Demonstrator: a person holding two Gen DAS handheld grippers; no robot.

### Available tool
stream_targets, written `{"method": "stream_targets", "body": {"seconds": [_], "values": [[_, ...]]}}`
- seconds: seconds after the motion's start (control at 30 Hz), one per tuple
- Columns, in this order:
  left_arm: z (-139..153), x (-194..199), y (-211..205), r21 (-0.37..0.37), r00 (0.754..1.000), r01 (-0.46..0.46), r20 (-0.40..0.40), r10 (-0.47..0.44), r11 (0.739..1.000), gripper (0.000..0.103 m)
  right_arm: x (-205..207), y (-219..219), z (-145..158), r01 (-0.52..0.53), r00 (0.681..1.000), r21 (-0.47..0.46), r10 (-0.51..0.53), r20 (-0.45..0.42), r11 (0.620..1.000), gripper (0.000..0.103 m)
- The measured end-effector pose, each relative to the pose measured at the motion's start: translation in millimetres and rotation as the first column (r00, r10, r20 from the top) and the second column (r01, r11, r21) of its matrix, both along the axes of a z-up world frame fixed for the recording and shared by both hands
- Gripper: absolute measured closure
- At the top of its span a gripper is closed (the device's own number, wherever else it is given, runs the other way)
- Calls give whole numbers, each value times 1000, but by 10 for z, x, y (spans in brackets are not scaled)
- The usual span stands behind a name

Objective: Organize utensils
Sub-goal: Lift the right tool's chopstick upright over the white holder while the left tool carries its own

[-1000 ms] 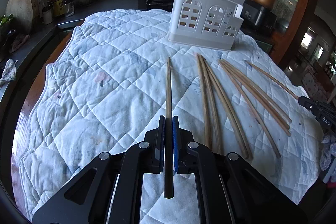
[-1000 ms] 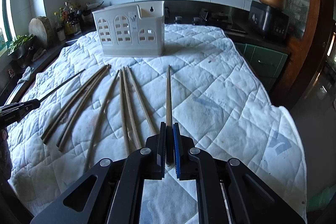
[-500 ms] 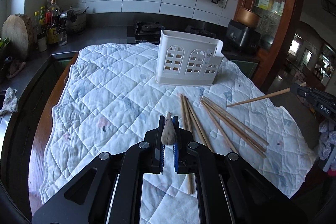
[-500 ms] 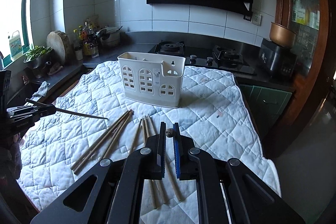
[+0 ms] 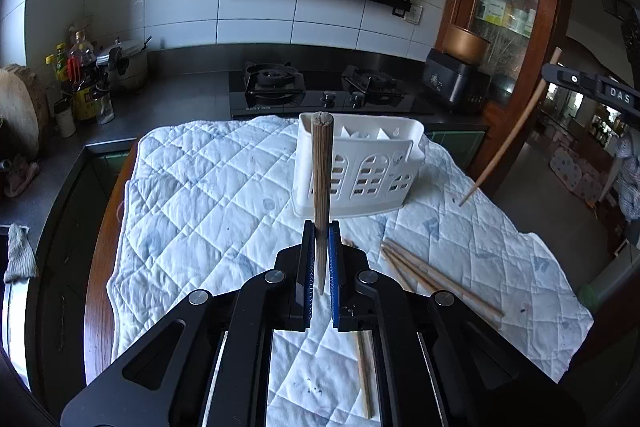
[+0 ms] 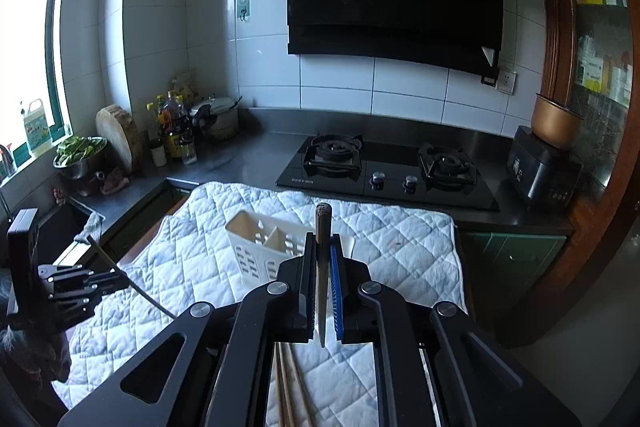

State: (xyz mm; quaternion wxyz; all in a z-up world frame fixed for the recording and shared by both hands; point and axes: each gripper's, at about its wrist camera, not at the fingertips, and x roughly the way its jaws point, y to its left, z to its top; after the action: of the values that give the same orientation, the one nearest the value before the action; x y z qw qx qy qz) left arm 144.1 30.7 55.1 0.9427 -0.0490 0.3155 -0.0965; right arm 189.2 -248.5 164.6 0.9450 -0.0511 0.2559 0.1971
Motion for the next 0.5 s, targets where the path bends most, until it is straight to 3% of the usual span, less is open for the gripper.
{"method": "stream_targets", "body": {"seconds": [0.23,0.5], "values": [[563,300,-45,-5,996,18,86,-18,1000,98,502,186,242,32,998,15,-33,58,999,96],[1062,766,-208,12,983,-1,185,-2,1000,98,1005,330,-77,45,999,9,-45,-2,999,96]]}}
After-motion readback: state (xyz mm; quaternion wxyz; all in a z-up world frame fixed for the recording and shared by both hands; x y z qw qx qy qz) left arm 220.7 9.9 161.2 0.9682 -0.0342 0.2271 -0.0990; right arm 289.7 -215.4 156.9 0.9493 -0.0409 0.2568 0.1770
